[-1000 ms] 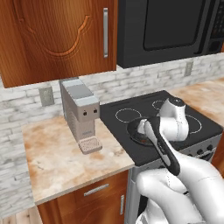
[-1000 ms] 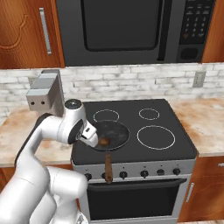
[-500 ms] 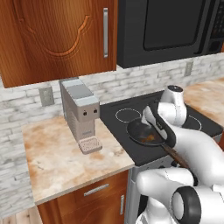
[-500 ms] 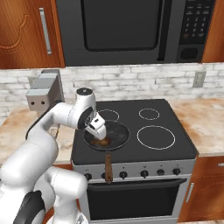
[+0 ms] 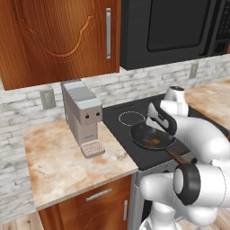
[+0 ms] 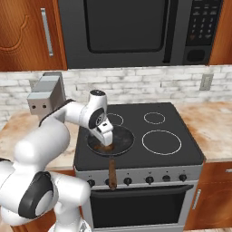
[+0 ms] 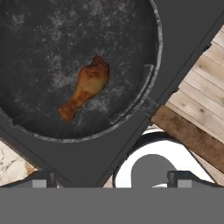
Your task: Take the chicken drumsticks from the pan and place one on each plate on the dining counter.
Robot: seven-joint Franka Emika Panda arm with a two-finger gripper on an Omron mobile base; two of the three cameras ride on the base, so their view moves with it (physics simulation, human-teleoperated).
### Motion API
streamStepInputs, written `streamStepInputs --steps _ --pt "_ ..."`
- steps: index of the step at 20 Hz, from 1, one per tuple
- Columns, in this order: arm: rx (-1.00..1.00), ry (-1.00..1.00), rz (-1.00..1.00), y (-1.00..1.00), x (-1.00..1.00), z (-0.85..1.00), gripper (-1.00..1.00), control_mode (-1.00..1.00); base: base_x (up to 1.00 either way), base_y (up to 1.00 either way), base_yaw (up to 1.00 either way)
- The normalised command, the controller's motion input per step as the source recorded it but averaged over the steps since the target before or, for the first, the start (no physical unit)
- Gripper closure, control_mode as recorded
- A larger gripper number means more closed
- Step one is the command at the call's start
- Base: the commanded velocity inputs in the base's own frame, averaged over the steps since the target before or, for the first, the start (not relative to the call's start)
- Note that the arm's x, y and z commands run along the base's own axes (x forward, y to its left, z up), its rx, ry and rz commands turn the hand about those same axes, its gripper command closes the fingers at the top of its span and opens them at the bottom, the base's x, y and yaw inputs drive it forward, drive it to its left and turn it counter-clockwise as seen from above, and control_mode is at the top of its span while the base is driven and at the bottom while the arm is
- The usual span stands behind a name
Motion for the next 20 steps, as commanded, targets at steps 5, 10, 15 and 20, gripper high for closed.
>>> streamStepInputs --steps 5,10,15,20 --pt "0.01 -0.01 -0.10 0.00 0.21 -0.40 -1.00 -1.00 0.00 0.00 0.00" --pt "-0.02 -0.05 -0.03 0.01 0.20 -0.40 -1.00 -1.00 0.00 0.00 0.00" --pt "0.00 0.00 0.00 -0.04 0.37 -0.08 -1.00 -1.00 0.00 0.00 0.00" --pt "0.00 0.00 0.00 -0.04 0.26 -0.11 -1.00 -1.00 0.00 0.00 0.00"
